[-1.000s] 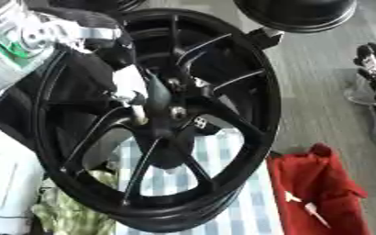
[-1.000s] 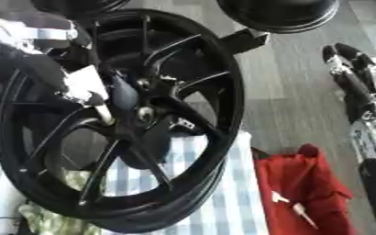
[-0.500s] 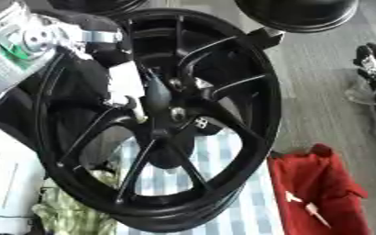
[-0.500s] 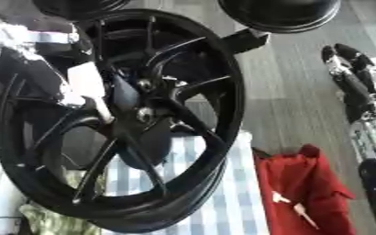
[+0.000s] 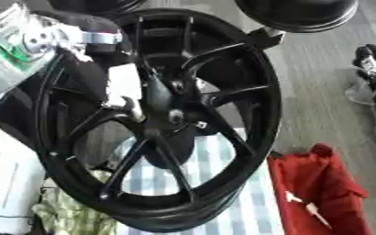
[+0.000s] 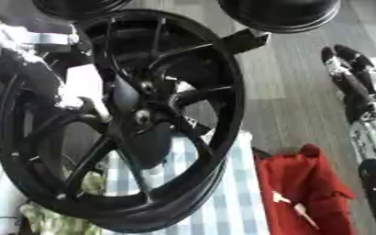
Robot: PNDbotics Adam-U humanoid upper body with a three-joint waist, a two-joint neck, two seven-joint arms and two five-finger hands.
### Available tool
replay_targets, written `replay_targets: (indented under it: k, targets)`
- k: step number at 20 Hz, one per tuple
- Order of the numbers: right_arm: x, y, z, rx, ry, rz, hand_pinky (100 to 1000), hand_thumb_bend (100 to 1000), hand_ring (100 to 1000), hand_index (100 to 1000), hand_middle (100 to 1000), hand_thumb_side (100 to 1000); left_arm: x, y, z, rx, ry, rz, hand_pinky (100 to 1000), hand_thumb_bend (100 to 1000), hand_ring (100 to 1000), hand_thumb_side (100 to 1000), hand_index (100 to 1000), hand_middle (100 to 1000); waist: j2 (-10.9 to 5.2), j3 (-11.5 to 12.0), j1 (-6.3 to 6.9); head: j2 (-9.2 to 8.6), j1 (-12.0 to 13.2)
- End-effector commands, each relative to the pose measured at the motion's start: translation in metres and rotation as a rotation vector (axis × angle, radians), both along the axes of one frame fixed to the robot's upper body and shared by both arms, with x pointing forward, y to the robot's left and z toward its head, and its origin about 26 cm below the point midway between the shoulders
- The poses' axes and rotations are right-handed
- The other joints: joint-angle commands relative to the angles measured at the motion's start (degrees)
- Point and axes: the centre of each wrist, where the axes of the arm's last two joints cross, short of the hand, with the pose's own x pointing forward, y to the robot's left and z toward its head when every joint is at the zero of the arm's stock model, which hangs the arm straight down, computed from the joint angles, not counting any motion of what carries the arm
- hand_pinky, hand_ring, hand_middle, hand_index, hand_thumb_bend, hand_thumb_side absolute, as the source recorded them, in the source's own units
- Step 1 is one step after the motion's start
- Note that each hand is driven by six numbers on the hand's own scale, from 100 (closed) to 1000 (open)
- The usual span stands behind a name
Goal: Pull the pin out of the wheel hub.
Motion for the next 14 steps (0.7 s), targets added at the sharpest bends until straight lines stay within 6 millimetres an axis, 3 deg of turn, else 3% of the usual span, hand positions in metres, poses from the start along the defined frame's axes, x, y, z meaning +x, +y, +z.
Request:
replay_targets:
  k: [1, 5, 10, 14]
  targets:
    - [-0.001, -0.008, 0.012, -0.043, -0.017, -0.012, 953, 335, 847, 828, 863, 393, -0.005, 0.006, 0.013, 0.019, 0.047, 0.067, 845, 261, 754, 183, 527, 669, -1.02, 0.1, -0.03, -0.13, -0.3]
    - [-0.001, -0.008, 0.012, -0.043, -0.019, -0.019, 953, 335, 847, 828, 863, 393, -0.010, 0.005, 0.015, 0.022, 0.041, 0.046, 845, 141, 752, 194, 495, 658, -1.05, 0.2, 0.05, -0.10, -0.4]
    - [-0.002, -0.009, 0.012, -0.043, -0.020, -0.020, 953, 334, 847, 828, 863, 394, -0.014, 0.004, 0.017, 0.026, 0.028, 0.025, 842, 100, 747, 203, 456, 642, -1.11, 0.2, 0.14, -0.02, -0.4]
    - [-0.002, -0.009, 0.012, -0.042, -0.018, -0.022, 953, 332, 847, 828, 863, 395, -0.025, 0.007, 0.034, -0.002, -0.028, -0.003, 836, 100, 739, 205, 428, 627, -1.14, 0.3, 0.11, -0.08, -0.5]
